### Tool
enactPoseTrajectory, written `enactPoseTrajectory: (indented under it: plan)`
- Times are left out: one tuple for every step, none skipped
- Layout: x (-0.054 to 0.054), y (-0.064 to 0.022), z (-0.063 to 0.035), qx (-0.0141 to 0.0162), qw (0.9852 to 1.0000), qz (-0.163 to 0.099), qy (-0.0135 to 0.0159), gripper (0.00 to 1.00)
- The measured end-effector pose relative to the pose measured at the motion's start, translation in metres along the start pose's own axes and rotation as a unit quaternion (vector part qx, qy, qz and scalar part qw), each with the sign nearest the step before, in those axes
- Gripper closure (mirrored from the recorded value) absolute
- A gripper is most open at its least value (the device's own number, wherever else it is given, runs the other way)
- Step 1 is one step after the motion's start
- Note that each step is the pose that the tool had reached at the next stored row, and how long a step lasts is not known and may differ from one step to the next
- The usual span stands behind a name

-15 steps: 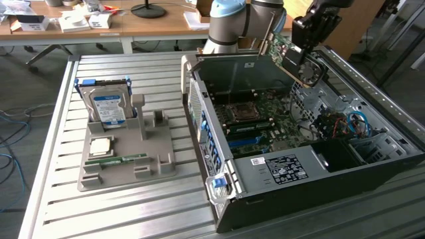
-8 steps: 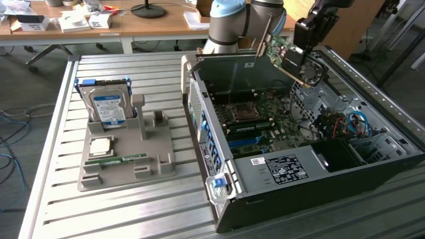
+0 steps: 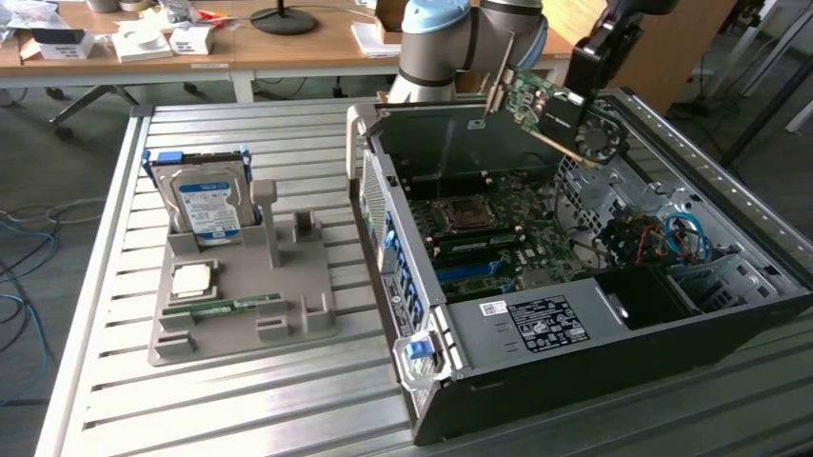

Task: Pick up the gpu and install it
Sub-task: 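Insert the gpu into the slot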

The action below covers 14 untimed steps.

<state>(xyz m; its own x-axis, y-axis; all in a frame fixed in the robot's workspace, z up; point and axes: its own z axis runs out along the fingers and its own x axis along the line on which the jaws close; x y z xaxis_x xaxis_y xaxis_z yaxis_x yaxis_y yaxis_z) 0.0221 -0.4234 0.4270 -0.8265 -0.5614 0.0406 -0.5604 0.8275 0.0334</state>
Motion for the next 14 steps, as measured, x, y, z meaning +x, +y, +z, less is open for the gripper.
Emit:
enactPoseTrajectory:
  plan:
    - [0.0, 0.0, 0.0, 0.0005, 1.0, -0.007, 0.0004, 0.74]
    - [0.0, 0.0, 0.0, 0.001, 0.9999, -0.015, 0.0007, 0.74]
    - [0.0, 0.0, 0.0, 0.0015, 0.9998, -0.022, 0.0012, 0.74]
    - [0.0, 0.0, 0.0, 0.002, 0.9996, -0.03, 0.0015, 0.74]
    - [0.0, 0.0, 0.0, 0.0025, 0.9993, -0.038, 0.0019, 0.74]
    - [0.0, 0.0, 0.0, 0.0029, 0.999, -0.045, 0.0022, 0.74]
    - [0.0, 0.0, 0.0, 0.0034, 0.9986, -0.054, 0.0026, 0.74]
    - [0.0, 0.0, 0.0, 0.0038, 0.9981, -0.061, 0.0029, 0.74]
    - [0.0, 0.0, 0.0, 0.0042, 0.9976, -0.069, 0.0032, 0.74]
    - [0.0, 0.0, 0.0, 0.0045, 0.997, -0.077, 0.0035, 0.74]
    - [0.0, 0.0, 0.0, 0.0049, 0.9964, -0.084, 0.0037, 0.74]
    - [0.0, 0.0, 0.0, 0.0053, 0.9958, -0.091, 0.004, 0.74]
    - [0.0, 0.0, 0.0, 0.0057, 0.9951, -0.098, 0.0044, 0.74]
    - [0.0, 0.0, 0.0001, 0.0062, 0.9944, -0.106, 0.0047, 0.74]
